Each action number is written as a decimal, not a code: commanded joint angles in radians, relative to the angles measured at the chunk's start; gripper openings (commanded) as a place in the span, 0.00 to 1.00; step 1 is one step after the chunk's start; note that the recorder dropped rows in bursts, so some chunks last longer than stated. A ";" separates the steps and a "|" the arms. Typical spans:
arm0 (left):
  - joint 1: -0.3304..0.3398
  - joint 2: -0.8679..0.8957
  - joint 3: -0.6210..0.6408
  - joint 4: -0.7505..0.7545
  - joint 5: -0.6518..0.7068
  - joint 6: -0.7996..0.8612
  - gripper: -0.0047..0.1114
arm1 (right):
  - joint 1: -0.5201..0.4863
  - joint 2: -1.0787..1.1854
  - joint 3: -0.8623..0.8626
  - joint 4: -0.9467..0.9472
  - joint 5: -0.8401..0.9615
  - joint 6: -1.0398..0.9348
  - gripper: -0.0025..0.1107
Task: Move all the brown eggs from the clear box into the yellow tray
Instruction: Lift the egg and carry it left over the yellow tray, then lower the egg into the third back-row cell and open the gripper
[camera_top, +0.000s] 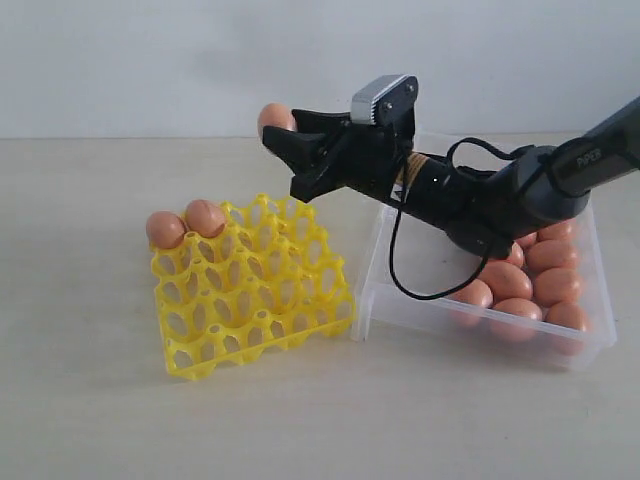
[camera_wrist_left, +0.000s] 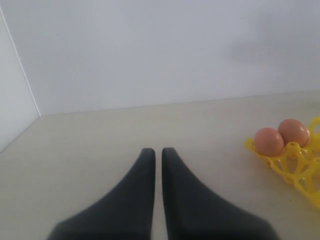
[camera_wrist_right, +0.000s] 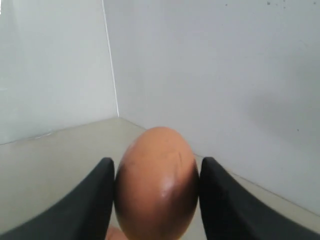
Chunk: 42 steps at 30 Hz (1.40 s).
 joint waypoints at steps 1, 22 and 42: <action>-0.008 -0.001 0.004 0.000 -0.003 -0.005 0.07 | 0.030 -0.002 -0.032 0.004 0.052 -0.008 0.02; -0.008 -0.001 0.004 0.000 -0.003 -0.005 0.07 | 0.081 0.179 -0.216 -0.142 0.236 0.129 0.02; -0.008 -0.001 0.004 0.000 -0.003 -0.005 0.07 | 0.116 0.195 -0.234 -0.026 0.402 0.026 0.02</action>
